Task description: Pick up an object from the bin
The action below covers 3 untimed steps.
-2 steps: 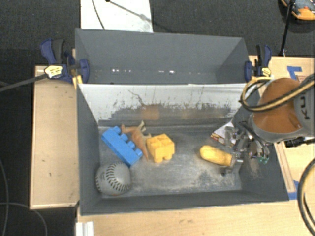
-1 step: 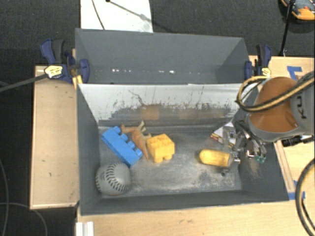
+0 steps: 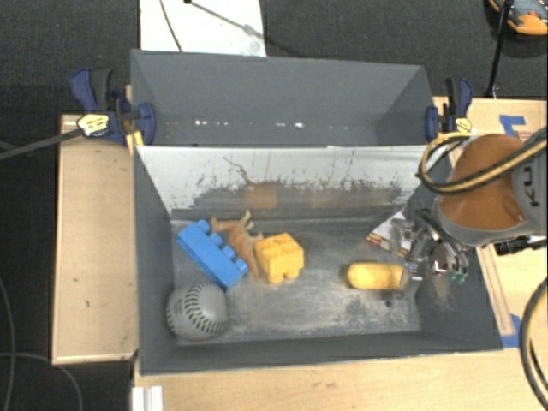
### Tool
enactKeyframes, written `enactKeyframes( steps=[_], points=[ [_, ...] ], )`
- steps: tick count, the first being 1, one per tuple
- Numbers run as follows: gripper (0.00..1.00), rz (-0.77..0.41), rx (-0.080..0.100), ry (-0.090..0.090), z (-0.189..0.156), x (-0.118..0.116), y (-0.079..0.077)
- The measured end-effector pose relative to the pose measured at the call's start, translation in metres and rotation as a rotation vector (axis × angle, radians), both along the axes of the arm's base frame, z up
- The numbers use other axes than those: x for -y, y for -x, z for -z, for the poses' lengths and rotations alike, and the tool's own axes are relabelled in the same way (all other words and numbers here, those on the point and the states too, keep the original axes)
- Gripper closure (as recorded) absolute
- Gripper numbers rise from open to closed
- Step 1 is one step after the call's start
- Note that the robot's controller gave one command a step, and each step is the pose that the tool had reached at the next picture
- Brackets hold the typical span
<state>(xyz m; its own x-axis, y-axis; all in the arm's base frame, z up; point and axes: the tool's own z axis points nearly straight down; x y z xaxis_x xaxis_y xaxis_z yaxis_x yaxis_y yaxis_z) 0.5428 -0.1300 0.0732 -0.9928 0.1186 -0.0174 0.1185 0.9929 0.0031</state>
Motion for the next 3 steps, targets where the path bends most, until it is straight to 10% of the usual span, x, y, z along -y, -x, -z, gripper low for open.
enactKeyframes(
  steps=[1,2,3],
  points=[
    [0.0,0.162,-0.011,0.0,0.001,-0.0252,0.0131],
    [1.0,0.144,-0.016,0.0,0.0026,-0.0303,0.017],
    [1.0,0.143,-0.016,0.0,0.0026,-0.0303,0.017]
  ],
)
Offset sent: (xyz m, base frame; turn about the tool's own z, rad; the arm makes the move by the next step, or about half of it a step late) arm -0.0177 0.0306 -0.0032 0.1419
